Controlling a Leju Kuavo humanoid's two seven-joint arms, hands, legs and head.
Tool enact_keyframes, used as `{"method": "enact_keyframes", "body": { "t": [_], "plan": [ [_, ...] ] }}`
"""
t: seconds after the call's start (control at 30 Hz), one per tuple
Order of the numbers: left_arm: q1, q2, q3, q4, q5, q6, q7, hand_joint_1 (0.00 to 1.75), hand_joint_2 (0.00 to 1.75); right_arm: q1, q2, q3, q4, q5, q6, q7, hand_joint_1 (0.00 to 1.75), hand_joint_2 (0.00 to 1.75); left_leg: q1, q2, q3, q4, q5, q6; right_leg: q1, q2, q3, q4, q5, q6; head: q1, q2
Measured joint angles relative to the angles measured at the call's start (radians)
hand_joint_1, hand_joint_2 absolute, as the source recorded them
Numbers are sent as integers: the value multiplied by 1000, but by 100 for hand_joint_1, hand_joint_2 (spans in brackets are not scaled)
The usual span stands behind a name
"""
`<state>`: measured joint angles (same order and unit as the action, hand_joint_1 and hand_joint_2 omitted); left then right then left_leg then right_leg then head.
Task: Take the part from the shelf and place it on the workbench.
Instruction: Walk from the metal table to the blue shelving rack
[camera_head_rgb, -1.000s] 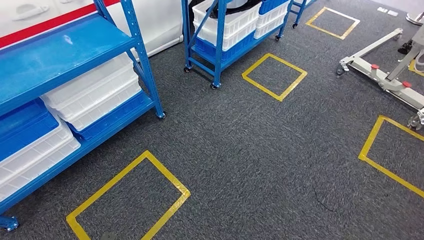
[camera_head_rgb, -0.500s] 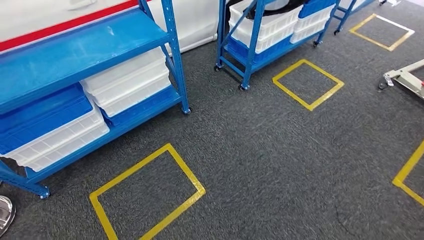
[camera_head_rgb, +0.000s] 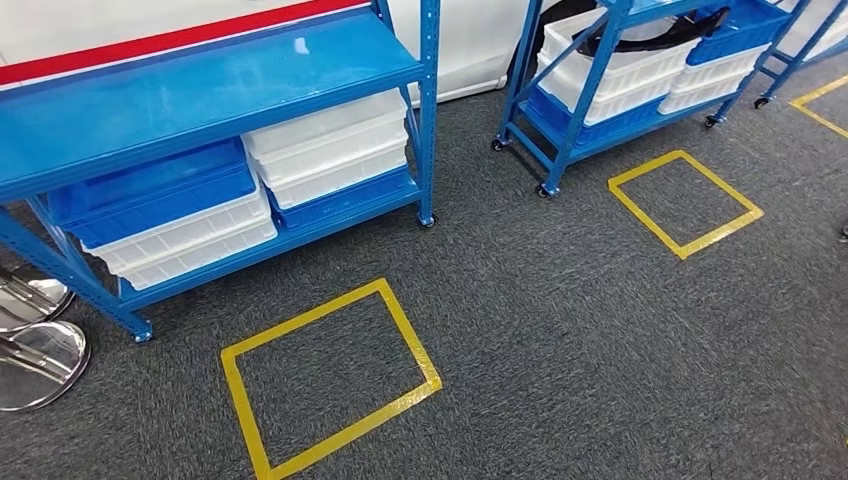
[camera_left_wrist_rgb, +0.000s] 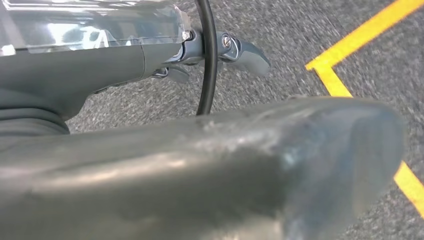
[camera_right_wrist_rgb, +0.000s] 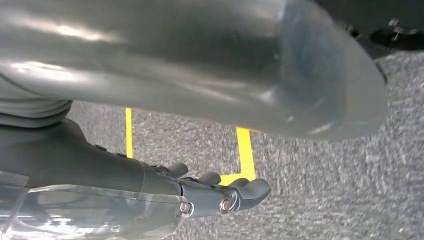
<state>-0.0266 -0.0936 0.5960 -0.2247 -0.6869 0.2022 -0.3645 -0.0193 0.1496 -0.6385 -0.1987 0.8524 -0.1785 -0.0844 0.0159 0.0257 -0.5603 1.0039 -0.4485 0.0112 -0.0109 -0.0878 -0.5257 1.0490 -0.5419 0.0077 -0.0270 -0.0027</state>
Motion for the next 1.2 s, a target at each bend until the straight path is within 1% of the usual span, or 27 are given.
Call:
{"method": "enact_keyframes", "body": {
  "t": [0.07, 0.1, 0.13, 0.17, 0.2, 0.23, 0.3, 0.33, 0.37, 0.43, 0.47, 0.5, 0.57, 0.63, 0.67, 0.7, 0.73, 0.77, 0.83, 0.87, 0.93, 0.97, 1.03, 1.1, 1.13, 1.17, 1.2],
  "plan": [
    [-3, -2, 0, 0, -3, -1, -1, 0, 0, 4, 1, -1, 0, 1, 0, -2, 0, 0, 2, -21, -4, -2, 7, 10, -3, 59, -51, 113, -68, 5, 0, 0],
    [-5, -2, 0, 0, -3, -2, 0, 0, 0, 5, 2, -1, 0, 1, 1, -2, 0, 0, 1, -34, -8, -1, 9, 12, -3, 74, -85, 181, -99, 6, 0, 0],
    [-5, -2, 1, 0, -3, -2, 0, 0, 0, 6, 2, -1, 1, 2, 2, -3, 0, 0, 1, -47, -10, -1, 10, 12, -4, 80, -110, 230, -112, 7, 0, 0],
    [-4, -2, 1, 0, -3, -3, 1, 0, 0, 7, 2, -1, 1, 4, 4, -3, 0, 0, 1, -61, -12, 1, 11, 12, -4, 82, -120, 245, -105, 6, 0, 0],
    [-3, -2, 2, 0, -4, -3, 3, 0, 0, 8, 3, -1, 1, 6, 6, -2, 0, 0, 1, -76, -12, 2, 11, 11, -4, 86, -110, 217, -76, 4, 0, 0],
    [-2, -2, 3, 0, -4, -3, 5, 0, 0, 9, 3, -1, 1, 7, 9, -2, 0, 0, 1, -91, -11, 4, 11, 9, -4, 94, -85, 157, -34, 1, 0, 0],
    [-2, -3, 6, 0, -6, -3, 9, 0, 0, 12, 3, -2, 1, 10, 13, -1, 0, 0, -1, -117, -13, 8, 11, 2, -5, 134, -30, 26, 28, -6, 0, 0],
    [-3, -3, 7, 0, -6, -3, 10, 0, 0, 12, 3, -2, 1, 10, 14, 0, 0, 0, -1, -127, -16, 10, 12, -4, -5, 148, -16, -11, 40, -7, 0, 0],
    [-3, -4, 8, 0, -7, -3, 10, 0, 0, 11, 3, -2, 1, 10, 14, 0, 0, 0, -2, -136, -19, 10, 13, -11, -4, 155, -12, -25, 41, -9, 0, 0],
    [0, -3, 10, 0, -7, -2, 11, 0, 0, 7, 5, -3, 0, 11, 14, 0, 0, 0, -1, -147, -24, 7, 17, -24, -3, 133, -11, -29, 47, -18, 0, 0],
    [2, -4, 11, 0, -8, -2, 10, 0, 0, 6, 5, -3, 0, 11, 14, 1, 0, 0, -1, -133, -28, 12, 13, -30, -5, 122, -10, -33, 50, -24, 0, 0],
    [3, -4, 12, 0, -9, -2, 10, 0, 0, 6, 6, -3, 0, 12, 14, 1, 0, 0, -2, -109, -38, 32, -2, -34, -6, 109, -8, -38, 53, -32, 0, 0],
    [-1, -5, 14, 0, -12, -2, 8, 0, 0, 10, 7, -4, 1, 14, 15, 2, 0, 0, -3, -54, -83, 133, -64, -40, -5, 82, -8, -42, 54, -44, 0, 0],
    [-4, -5, 15, 0, -14, -2, 7, 0, 0, 14, 7, -5, 1, 15, 18, 3, 0, 0, -1, -36, -137, 259, -119, -45, 0, 52, -9, -42, 52, -48, 0, 0],
    [-3, -5, 16, 0, -14, -2, 6, 0, 0, 14, 7, -5, 1, 17, 18, 6, 0, 0, -1, -34, -146, 285, -123, -46, 2, 38, -9, -41, 51, -49, 0, 0],
    [-1, -5, 17, 0, -15, -2, 5, 0, 0, 14, 8, -5, 1, 19, 19, 8, 0, 0, -1, -31, -135, 272, -108, -46, 3, 25, -8, -41, 50, -48, 0, 0],
    [0, -5, 17, 0, -15, -2, 4, 0, 0, 13, 9, -6, 1, 21, 19, 11, 0, 0, -1, -23, -103, 219, -79, -45, 4, 13, -6, -40, 48, -47, 0, 0],
    [0, -5, 18, 0, -16, -2, 4, 0, 0, 13, 11, -5, 1, 23, 19, 14, 0, 0, -2, -7, -61, 145, -50, -41, 5, 2, -4, -38, 46, -45, 0, 0],
    [-3, -5, 20, 0, -17, -2, 3, 0, 0, 13, 13, -5, 1, 25, 19, 17, 0, 0, -8, 26, -1, 34, -16, -30, 9, -19, 2, -35, 40, -36, 0, 0],
    [-3, -5, 21, 0, -18, -2, 2, 0, 0, 12, 14, -5, 1, 25, 19, 18, 0, 0, -11, 33, 8, 13, -14, -23, 11, -28, 4, -35, 38, -31, 0, 0],
    [-1, -5, 22, 0, -18, -2, 1, 0, 0, 6, 16, -5, 1, 25, 22, 19, 0, 0, -14, 18, 6, 7, -12, -11, 12, -44, 9, -39, 38, -20, 0, 0],
    [1, -6, 23, 0, -18, -3, 0, 0, 0, 3, 17, -5, 1, 25, 24, 21, 0, 0, -11, 8, 9, 0, -8, -5, 10, -40, 12, -37, 34, -14, 0, 0],
    [1, -8, 24, 0, -18, -4, -4, 0, 0, 4, 18, -6, 0, 25, 29, 25, 0, 0, -4, -12, 13, -13, 3, 6, 6, 6, -4, 8, -1, -4, 1, 0],
    [-2, -9, 25, 0, -19, -7, -9, 0, 0, 8, 18, -7, 0, 25, 31, 27, 0, 0, -2, -34, 10, -16, 10, 13, 0, 63, -62, 130, -69, 2, 1, 0],
    [-3, -10, 26, 0, -20, -9, -11, 0, 0, 10, 18, -8, 0, 25, 31, 27, 0, 0, -2, -46, 8, -16, 11, 14, -2, 75, -93, 193, -94, 4, 1, 0],
    [-2, -10, 26, 0, -21, -12, -13, 0, 0, 11, 18, -9, 0, 25, 30, 28, 0, 0, -2, -59, 7, -15, 11, 14, -3, 80, -114, 231, -99, 6, 1, 0],
    [-1, -10, 26, 0, -22, -16, -14, 0, 0, 12, 18, -10, 0, 24, 28, 28, 0, 0, -2, -70, 8, -14, 11, 14, -5, 82, -117, 230, -82, 7, 1, 0]
  ]
}}
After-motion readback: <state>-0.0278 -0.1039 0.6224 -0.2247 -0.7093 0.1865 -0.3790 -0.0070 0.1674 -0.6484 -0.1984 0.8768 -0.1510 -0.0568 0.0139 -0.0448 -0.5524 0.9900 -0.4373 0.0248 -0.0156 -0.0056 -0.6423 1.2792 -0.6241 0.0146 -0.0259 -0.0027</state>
